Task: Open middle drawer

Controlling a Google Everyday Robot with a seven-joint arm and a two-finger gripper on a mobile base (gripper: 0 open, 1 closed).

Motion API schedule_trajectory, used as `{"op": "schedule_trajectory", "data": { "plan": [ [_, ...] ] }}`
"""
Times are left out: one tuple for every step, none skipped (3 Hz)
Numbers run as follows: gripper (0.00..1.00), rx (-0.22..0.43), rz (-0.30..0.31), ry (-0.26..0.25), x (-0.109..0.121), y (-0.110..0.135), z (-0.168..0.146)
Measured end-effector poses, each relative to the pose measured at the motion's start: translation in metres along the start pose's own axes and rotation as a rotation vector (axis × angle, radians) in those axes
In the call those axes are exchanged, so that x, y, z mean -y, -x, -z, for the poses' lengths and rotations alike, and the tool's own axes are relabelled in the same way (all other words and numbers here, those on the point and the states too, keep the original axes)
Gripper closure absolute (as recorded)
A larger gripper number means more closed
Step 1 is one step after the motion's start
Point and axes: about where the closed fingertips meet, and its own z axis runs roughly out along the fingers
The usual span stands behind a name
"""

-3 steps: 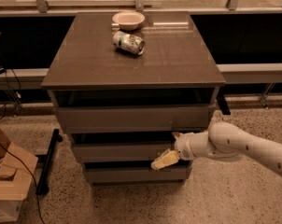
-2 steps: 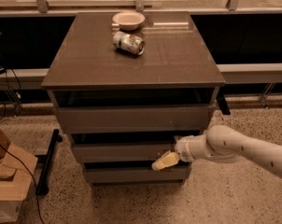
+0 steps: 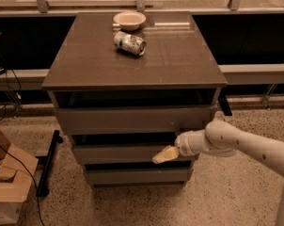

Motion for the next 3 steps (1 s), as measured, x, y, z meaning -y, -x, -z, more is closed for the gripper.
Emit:
{"op": "schedule_trajectory", "data": {
  "plan": [
    [0.0, -0.008, 0.0, 0.015, 0.009, 0.004, -0.014],
    [0.0, -0.043, -0.056, 0.045, 0.01, -0.02, -0.035],
    [0.11, -0.08, -0.082, 0.061, 0.007, -0.035, -0.043]
  ]
}}
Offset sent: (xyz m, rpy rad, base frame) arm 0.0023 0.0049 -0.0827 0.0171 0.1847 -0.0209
